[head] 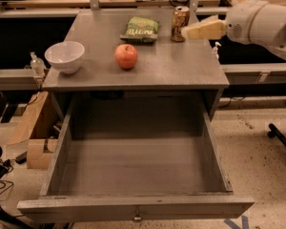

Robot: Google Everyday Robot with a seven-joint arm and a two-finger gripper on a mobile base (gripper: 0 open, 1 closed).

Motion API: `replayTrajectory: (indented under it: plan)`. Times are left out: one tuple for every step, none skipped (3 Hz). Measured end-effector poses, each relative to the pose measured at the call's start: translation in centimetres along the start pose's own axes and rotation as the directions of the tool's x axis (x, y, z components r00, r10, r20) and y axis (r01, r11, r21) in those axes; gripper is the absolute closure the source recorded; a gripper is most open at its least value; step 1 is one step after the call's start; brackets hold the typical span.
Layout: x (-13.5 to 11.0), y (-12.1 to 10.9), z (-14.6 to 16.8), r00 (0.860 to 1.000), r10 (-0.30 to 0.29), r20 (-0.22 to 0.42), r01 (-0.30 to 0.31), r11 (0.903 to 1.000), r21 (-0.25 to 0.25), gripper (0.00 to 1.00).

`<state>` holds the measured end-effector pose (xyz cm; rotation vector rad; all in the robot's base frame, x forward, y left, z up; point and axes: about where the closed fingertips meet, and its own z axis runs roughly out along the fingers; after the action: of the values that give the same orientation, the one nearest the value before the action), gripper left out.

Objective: Place orange can into top drawer

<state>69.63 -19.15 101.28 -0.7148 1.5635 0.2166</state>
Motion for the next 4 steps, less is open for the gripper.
replayTrajectory:
  plan:
    - [2.0, -3.1, 7.5, 0.992, 0.098, 0.079, -0.099, 0.9951, 0.01, 0.0]
    - [3.8, -5.1, 13.6, 0.984, 0.144, 0.109, -0.143, 0.9896, -0.013, 0.0]
    - [5.6, -6.2, 20.1, 0.978, 0.182, 0.104, -0.179, 0.983, -0.04, 0.0]
    - [6.2, -7.5, 23.0, 0.976, 0.201, 0.086, -0.199, 0.9796, -0.028, 0.0]
